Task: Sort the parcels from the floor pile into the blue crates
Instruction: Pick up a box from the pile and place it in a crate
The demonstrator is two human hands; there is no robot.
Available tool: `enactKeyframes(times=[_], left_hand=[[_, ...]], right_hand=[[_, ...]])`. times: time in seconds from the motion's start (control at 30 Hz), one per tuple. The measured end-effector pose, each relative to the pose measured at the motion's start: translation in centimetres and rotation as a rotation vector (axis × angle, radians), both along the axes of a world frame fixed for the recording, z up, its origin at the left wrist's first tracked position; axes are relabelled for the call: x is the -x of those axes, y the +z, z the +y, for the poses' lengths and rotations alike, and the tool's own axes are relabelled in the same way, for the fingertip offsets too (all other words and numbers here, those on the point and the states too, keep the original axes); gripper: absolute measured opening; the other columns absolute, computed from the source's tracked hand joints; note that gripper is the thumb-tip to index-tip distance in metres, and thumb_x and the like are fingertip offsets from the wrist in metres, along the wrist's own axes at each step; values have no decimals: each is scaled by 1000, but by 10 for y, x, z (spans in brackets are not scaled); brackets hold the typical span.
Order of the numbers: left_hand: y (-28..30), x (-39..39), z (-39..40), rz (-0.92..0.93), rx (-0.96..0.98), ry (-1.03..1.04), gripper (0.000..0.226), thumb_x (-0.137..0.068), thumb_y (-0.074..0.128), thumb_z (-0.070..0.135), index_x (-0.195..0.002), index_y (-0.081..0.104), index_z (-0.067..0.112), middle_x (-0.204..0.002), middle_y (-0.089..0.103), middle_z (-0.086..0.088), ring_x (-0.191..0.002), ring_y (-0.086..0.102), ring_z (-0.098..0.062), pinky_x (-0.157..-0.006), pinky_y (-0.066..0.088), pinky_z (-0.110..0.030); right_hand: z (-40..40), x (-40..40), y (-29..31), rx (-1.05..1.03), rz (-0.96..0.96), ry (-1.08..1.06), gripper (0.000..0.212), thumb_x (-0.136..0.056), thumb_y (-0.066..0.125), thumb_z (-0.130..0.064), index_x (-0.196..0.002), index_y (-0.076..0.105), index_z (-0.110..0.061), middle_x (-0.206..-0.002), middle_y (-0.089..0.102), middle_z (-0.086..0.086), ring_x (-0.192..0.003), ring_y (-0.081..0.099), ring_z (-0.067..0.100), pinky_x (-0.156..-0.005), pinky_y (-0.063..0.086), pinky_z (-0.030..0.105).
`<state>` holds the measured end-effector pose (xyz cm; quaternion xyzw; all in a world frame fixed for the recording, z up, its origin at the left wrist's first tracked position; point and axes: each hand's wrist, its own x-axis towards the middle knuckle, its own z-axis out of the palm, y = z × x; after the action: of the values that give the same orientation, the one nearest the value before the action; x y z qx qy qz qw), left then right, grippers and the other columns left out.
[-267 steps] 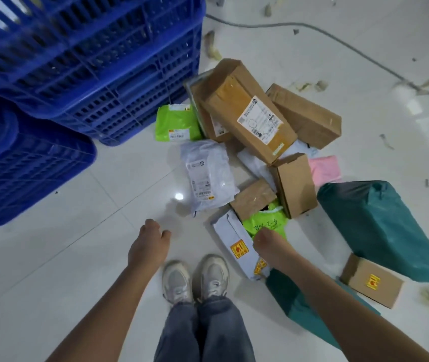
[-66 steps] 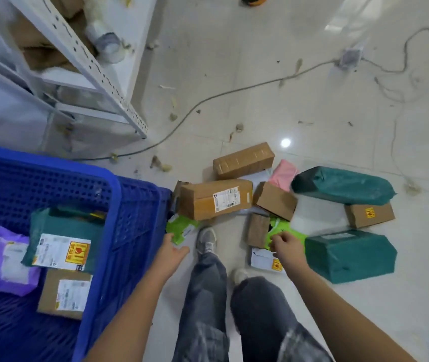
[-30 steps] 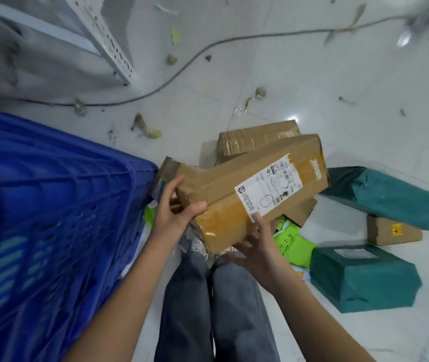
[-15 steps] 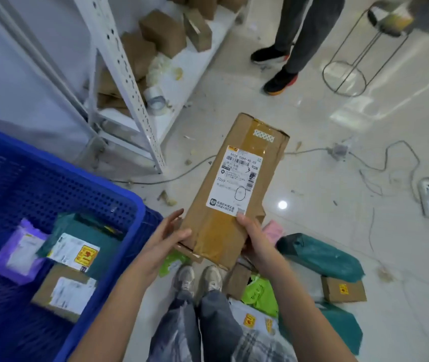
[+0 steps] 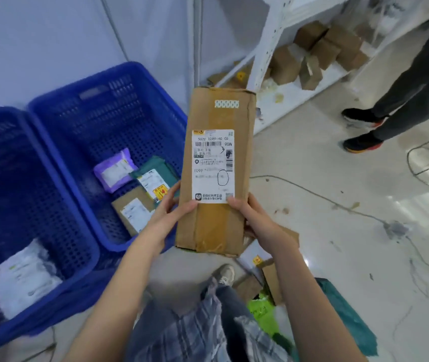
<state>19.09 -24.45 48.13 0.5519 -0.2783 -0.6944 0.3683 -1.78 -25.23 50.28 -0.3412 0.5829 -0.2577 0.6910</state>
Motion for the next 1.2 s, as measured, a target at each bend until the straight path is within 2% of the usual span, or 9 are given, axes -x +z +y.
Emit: enactKeyframes(times=[0.17,0.3,0.4,0.53,0.6,0.67,0.83,1.03,1.2], left_hand=[[-10,-94,73,76,22,280,65,-54,83,42,-110,53,58,-114,65,16,-106,63,-7,-81,53,-27],[-5,-182,140,53,23,520,60,-65,80,34,-114,51,50,-122,60,8,-110,59,-11,-82,51,-29],[-2,-245,180,14,25,626,63,-72,71,28,-128,46,41,-128,57,4,-113,57,-13,-81,51,-28],[-4,-306,202,-47,-27,619,63,-86,63,25,-141,35,36,-132,56,6,-115,56,-13,-78,49,-27],[-11,-327,203,-72,-72,589,64,-86,64,26,-141,33,37,-133,54,7,-113,55,-12,-83,48,-32],[-21,-342,197,-101,-105,569,71,-84,67,25,-142,29,38,-135,50,5,-114,51,-15,-91,45,-36],[-55,-363,172,-149,-168,526,85,-81,71,24,-146,19,38,-142,39,2,-115,42,-16,-91,40,-36],[-133,-376,151,-188,-195,500,76,-85,65,6,-146,25,29,-144,39,-1,-118,44,-17,-92,44,-35],[-212,-374,141,-239,-331,426,75,-89,58,2,-148,22,27,-148,38,-3,-132,40,-28,-106,39,-52]], right_hand=[[29,-118,-11,73,32,19,89,-58,70,-66,-137,38,-40,-127,57,-8,-109,60,15,-89,54,38],[69,-229,-16,86,11,158,96,-56,67,-72,-139,31,-44,-129,51,-10,-107,56,9,-76,51,25],[96,-302,-23,113,26,287,81,-69,60,-68,-140,30,-43,-132,47,-10,-107,53,7,-79,47,23],[113,-367,-33,112,29,385,76,-80,54,-63,-146,24,-38,-143,43,-6,-117,49,13,-92,46,31],[112,-384,-38,137,48,442,72,-85,50,-60,-147,23,-35,-145,41,-6,-115,48,11,-90,46,26],[104,-395,-47,179,71,513,63,-92,47,-49,-148,22,-34,-147,40,-7,-118,46,9,-90,44,22],[76,-420,-76,214,128,612,56,-99,44,-26,-149,18,-31,-151,33,-4,-133,37,14,-104,36,30],[50,-440,-143,209,245,687,61,-98,45,-21,-150,14,-30,-156,23,-2,-141,26,19,-115,28,39],[46,-446,-218,117,331,747,63,-98,46,-20,-149,12,-33,-153,30,0,-139,30,21,-114,28,40]])
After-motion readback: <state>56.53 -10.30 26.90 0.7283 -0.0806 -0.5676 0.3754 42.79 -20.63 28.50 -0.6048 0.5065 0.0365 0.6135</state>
